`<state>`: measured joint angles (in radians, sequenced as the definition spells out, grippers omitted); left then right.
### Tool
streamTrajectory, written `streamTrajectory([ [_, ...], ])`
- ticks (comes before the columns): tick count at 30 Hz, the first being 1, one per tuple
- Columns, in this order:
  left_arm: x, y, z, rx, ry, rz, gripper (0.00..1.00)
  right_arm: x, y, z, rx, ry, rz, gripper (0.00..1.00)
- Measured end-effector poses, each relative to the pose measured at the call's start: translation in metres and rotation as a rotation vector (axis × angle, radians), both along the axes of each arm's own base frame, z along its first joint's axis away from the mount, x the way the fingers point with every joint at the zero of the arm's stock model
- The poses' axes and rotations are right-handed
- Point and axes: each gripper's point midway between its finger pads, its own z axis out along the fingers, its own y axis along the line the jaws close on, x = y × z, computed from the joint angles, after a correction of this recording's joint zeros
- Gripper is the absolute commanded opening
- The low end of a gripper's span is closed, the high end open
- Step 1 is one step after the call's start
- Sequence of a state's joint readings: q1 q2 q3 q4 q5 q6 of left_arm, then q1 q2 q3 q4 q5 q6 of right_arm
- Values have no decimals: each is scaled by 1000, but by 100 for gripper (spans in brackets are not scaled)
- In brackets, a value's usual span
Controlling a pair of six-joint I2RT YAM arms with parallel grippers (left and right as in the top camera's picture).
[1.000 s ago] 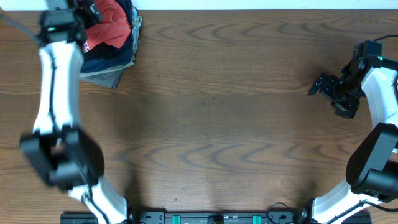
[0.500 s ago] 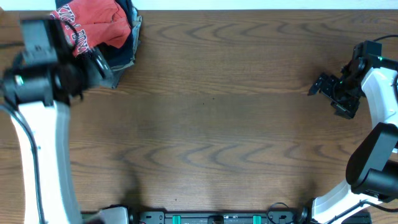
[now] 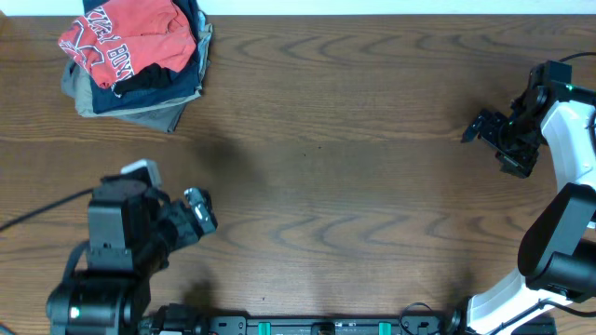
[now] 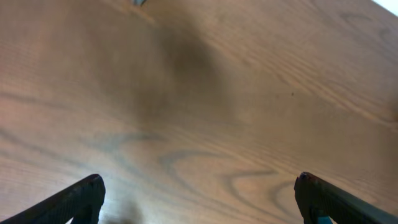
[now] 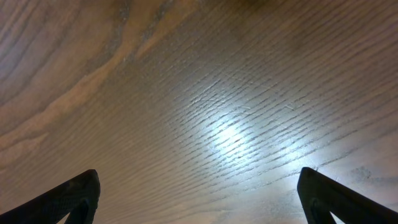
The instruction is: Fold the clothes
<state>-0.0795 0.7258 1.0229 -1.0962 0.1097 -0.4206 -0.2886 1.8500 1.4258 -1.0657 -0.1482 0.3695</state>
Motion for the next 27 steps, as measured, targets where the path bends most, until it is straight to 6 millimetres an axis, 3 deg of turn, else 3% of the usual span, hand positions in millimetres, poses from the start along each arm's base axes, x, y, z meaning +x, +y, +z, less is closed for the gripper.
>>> streamTrajectory([
  [4, -8, 1, 0, -14, 1, 16, 98, 0, 0, 0, 0, 0, 0, 99],
  [18, -7, 1, -8, 8, 9, -1, 98, 0, 0, 0, 0, 0, 0, 98],
  [22, 8, 0, -27, 23, -59, -24, 98, 0, 0, 0, -1, -1, 0, 99],
  [27, 30, -1, -46, 54, -271, -63, 98, 0, 0, 0, 0, -1, 0, 99],
])
